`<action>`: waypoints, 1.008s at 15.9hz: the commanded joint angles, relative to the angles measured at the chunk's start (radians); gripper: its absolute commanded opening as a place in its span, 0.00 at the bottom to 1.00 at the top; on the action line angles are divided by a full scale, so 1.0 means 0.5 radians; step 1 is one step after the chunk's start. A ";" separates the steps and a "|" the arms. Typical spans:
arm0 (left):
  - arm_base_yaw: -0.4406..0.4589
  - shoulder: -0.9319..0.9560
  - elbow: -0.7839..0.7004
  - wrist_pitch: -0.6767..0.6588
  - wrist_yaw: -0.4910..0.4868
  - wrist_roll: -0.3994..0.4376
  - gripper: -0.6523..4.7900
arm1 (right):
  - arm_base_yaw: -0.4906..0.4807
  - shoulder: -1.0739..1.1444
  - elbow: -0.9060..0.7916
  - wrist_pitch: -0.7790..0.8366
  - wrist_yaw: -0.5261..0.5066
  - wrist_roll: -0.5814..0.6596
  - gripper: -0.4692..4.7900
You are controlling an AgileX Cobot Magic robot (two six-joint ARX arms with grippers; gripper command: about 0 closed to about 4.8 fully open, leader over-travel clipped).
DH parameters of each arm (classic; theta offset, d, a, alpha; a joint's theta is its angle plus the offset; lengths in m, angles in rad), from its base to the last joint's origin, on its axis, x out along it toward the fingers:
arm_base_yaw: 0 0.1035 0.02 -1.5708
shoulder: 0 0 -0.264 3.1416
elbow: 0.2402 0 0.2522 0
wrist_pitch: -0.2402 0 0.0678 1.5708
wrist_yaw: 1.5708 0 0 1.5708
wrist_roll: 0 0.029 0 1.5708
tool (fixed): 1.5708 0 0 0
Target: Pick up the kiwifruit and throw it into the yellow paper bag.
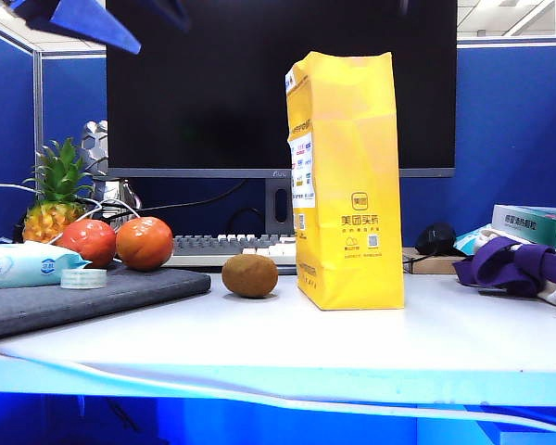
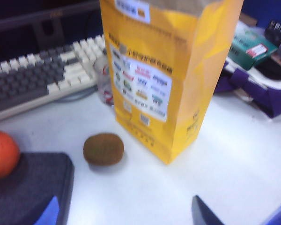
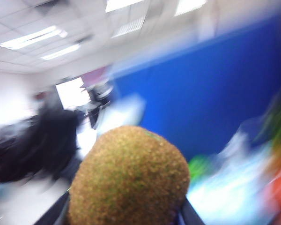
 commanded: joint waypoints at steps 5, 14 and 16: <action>0.002 -0.002 0.012 0.399 -0.075 -0.001 0.81 | -0.066 0.356 1.051 -1.349 0.827 -1.639 0.08; 0.002 0.002 0.012 0.537 -0.297 0.103 0.81 | -0.124 0.607 1.201 -1.516 1.091 -1.712 1.00; 0.002 0.004 0.012 0.591 -0.275 0.111 0.81 | -0.135 0.578 1.202 -1.542 1.115 -1.654 1.00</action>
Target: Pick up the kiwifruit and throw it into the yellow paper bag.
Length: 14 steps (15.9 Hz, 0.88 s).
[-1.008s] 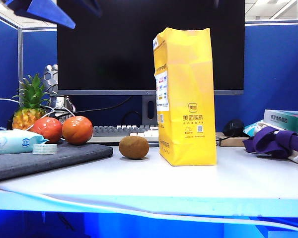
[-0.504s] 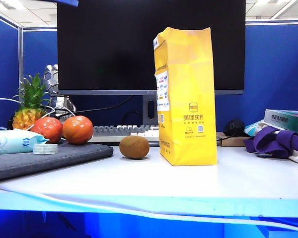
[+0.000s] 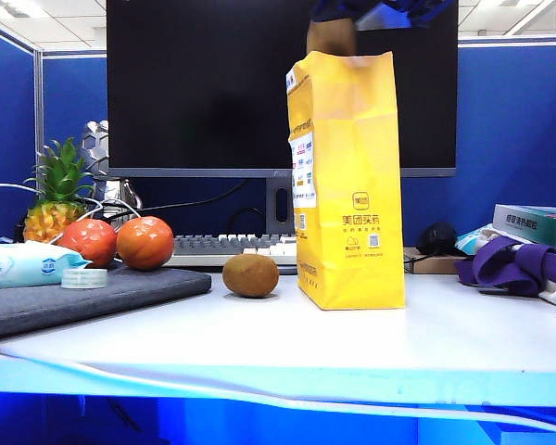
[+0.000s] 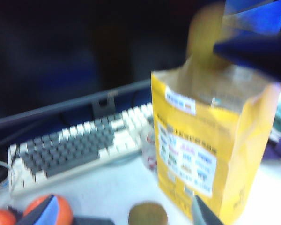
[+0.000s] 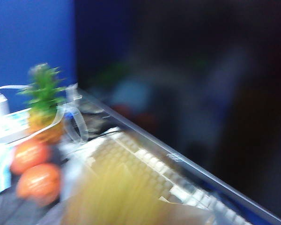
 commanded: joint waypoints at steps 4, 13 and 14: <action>0.004 -0.269 0.011 0.019 -0.267 0.404 0.81 | -0.082 -0.467 0.006 -0.214 0.050 0.266 1.00; 0.751 -1.624 -0.783 0.047 0.239 0.261 0.81 | -0.146 -2.300 -1.306 -0.198 0.392 0.270 1.00; 0.751 -1.645 -0.838 -0.001 0.214 0.185 0.81 | -0.142 -2.455 -1.585 -0.187 0.352 0.429 1.00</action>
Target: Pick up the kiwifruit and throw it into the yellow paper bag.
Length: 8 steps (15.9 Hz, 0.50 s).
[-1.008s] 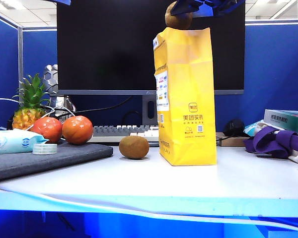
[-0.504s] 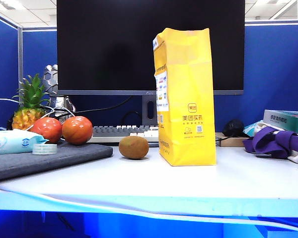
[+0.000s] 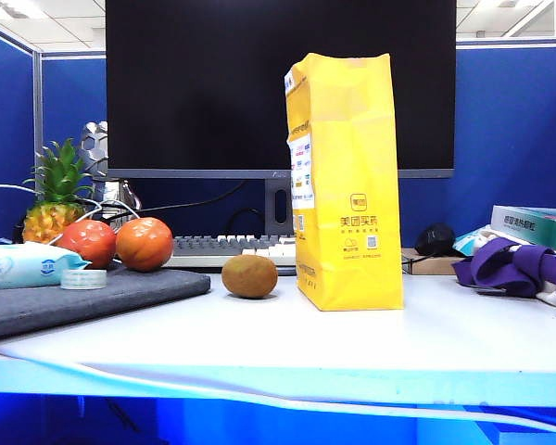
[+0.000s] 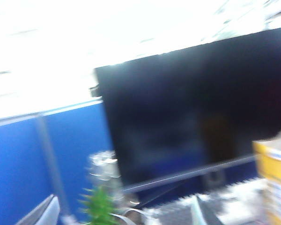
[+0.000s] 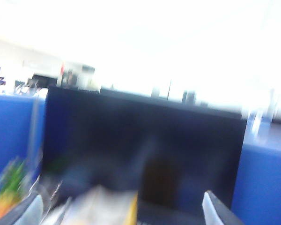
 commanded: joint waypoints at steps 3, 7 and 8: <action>-0.007 -0.024 -0.204 -0.224 0.066 -0.230 0.81 | 0.032 -0.569 -1.173 0.440 0.060 0.790 1.00; -0.006 -0.023 -0.323 -0.243 0.059 -0.227 0.81 | 0.031 -0.586 -1.438 0.534 0.172 0.819 1.00; -0.006 -0.024 -0.323 -0.274 0.040 -0.241 0.81 | 0.030 -0.587 -1.442 0.507 0.171 0.833 1.00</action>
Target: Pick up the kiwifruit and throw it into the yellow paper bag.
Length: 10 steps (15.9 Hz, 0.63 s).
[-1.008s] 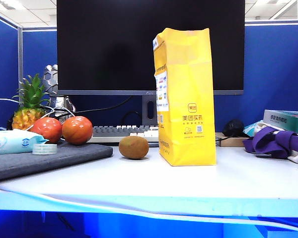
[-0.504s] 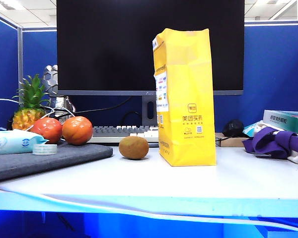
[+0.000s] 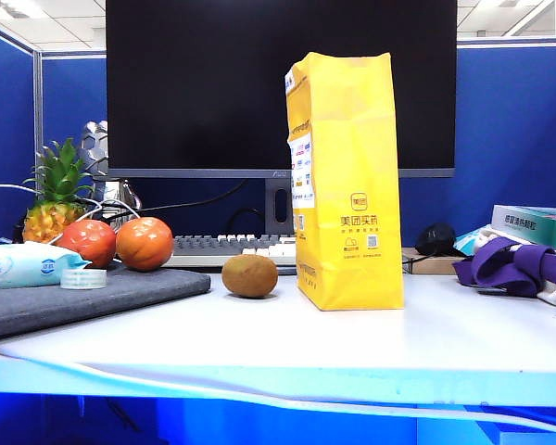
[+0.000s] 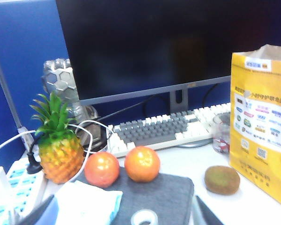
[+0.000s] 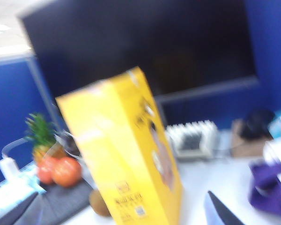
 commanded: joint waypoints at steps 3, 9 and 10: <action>0.000 -0.010 0.012 -0.302 0.031 -0.103 0.81 | -0.004 -0.005 -0.002 -0.010 0.007 0.176 1.00; -0.002 -0.010 0.012 -0.493 0.030 -0.103 0.81 | -0.004 -0.005 -0.002 -0.043 0.006 0.175 1.00; -0.002 -0.010 0.012 -0.492 0.029 -0.103 0.81 | -0.004 -0.005 -0.002 -0.043 0.006 0.175 1.00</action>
